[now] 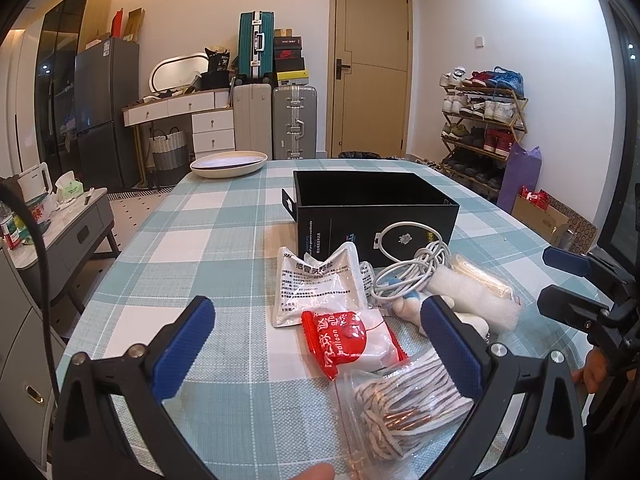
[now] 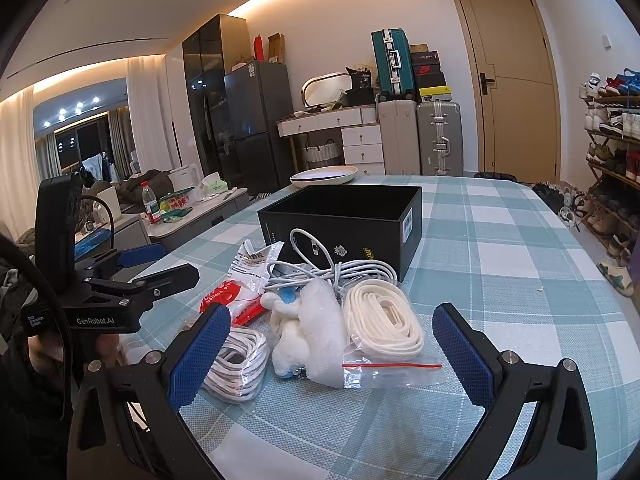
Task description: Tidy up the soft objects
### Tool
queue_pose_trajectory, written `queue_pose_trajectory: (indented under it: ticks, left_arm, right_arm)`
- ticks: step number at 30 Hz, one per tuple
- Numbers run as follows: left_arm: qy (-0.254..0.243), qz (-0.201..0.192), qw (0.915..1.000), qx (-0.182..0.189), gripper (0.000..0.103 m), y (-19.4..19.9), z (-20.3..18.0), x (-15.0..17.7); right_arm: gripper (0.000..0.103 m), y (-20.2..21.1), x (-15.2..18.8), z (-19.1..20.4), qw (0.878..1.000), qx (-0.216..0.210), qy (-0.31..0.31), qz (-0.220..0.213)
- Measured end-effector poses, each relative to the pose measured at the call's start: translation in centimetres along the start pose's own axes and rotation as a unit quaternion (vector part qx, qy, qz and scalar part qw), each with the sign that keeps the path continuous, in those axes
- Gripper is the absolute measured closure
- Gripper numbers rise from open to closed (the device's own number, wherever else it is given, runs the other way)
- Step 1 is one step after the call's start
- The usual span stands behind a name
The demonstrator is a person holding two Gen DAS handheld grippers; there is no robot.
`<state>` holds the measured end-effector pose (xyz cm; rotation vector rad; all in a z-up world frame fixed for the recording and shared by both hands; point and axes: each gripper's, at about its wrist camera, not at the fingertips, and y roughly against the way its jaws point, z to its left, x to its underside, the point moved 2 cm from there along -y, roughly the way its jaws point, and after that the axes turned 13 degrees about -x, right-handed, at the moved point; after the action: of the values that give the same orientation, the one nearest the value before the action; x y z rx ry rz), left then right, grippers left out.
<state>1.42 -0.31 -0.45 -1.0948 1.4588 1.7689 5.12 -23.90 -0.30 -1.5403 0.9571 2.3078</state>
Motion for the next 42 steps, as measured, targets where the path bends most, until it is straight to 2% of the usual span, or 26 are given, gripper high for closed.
queue_pose_trajectory:
  ticks: [42]
  left_arm:
    - [-0.001,0.001,1.0,-0.005,0.0,-0.67,0.41,0.15]
  right_arm:
    - [0.0,-0.22,0.27,-0.54,1.0,0.001,-0.002,0.007]
